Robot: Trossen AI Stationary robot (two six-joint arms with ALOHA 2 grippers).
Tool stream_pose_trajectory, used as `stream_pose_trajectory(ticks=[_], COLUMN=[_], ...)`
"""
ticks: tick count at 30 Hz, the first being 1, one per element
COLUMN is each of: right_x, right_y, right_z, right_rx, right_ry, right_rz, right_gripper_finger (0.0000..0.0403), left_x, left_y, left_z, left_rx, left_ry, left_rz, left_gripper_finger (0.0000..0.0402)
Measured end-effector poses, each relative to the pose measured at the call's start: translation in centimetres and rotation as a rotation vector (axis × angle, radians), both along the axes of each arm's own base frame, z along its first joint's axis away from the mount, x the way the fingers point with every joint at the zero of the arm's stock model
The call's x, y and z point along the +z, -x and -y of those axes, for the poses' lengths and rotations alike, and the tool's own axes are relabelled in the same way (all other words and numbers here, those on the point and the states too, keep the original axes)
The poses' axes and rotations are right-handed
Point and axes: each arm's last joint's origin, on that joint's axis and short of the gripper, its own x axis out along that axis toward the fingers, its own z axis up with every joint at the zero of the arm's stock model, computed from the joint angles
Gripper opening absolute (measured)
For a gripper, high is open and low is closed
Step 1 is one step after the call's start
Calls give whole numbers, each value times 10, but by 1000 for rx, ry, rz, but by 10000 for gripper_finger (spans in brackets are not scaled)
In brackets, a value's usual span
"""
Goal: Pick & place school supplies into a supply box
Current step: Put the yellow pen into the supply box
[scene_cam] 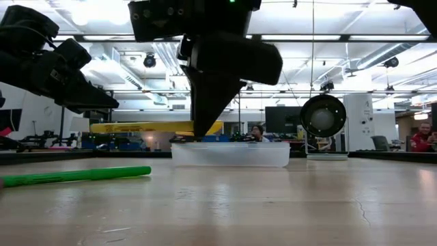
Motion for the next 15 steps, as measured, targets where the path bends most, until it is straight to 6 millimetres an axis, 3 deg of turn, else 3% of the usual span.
stream_pose_trajectory(ticks=[15], right_x=[6], right_y=[0], right_z=[9], right_rx=[-53], right_ry=[100], right_rz=[49], right_gripper_finger=[26], left_x=[0], left_y=[0], left_z=[0], left_rx=[0], left_ry=[0], left_rz=[0], left_gripper_finger=[69])
